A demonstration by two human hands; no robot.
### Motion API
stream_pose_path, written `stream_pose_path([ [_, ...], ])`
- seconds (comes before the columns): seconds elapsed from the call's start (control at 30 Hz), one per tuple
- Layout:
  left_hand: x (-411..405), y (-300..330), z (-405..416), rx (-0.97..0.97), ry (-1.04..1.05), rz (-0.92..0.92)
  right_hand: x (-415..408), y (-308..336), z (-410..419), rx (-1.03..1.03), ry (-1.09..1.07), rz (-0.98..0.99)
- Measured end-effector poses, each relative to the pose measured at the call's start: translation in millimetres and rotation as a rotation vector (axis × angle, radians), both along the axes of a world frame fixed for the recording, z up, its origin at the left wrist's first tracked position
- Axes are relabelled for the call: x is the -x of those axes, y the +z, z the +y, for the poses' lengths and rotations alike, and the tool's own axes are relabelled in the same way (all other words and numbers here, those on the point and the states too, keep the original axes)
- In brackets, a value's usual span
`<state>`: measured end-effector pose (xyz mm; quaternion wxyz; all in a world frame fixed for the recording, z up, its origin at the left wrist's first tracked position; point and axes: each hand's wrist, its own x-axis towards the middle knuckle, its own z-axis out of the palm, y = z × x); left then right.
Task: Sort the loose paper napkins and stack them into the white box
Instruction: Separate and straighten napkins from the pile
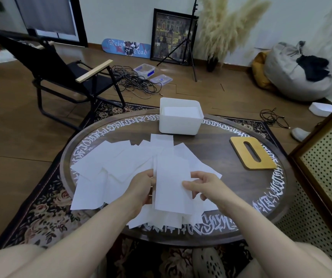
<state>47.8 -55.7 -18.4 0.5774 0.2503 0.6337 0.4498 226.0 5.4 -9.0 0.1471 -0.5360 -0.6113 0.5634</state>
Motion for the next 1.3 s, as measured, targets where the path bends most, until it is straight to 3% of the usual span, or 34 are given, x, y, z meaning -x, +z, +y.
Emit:
stream_pose_path([
  [0.2,1.0,-1.3,0.2,0.012,-0.010,-0.028,2.7,1.8,-1.1,-0.029,-0.004,0.086],
  [0.47,0.2,-2.1,-2.1,-0.051,-0.056,0.056,4.6,-1.5,1.4,-0.082,-0.031,0.027],
  [0.67,11.0,-4.1,-2.4,-0.052,0.047,0.061,-13.8,-8.6,15.9,-0.226,-0.058,-0.118],
  [0.83,20.2,-4.8,-5.9,-0.054,0.085,0.071,-39.5,-25.8,30.1,-0.330,-0.061,-0.376],
  [1.0,27.0,-5.8,-6.5,-0.044,0.115,0.089,-52.0,-39.1,33.4,-0.234,-0.014,-0.569],
  [1.3,28.7,-8.2,-6.8,-0.026,0.108,0.094,-45.1,-42.0,38.0,-0.053,-0.162,-0.473],
])
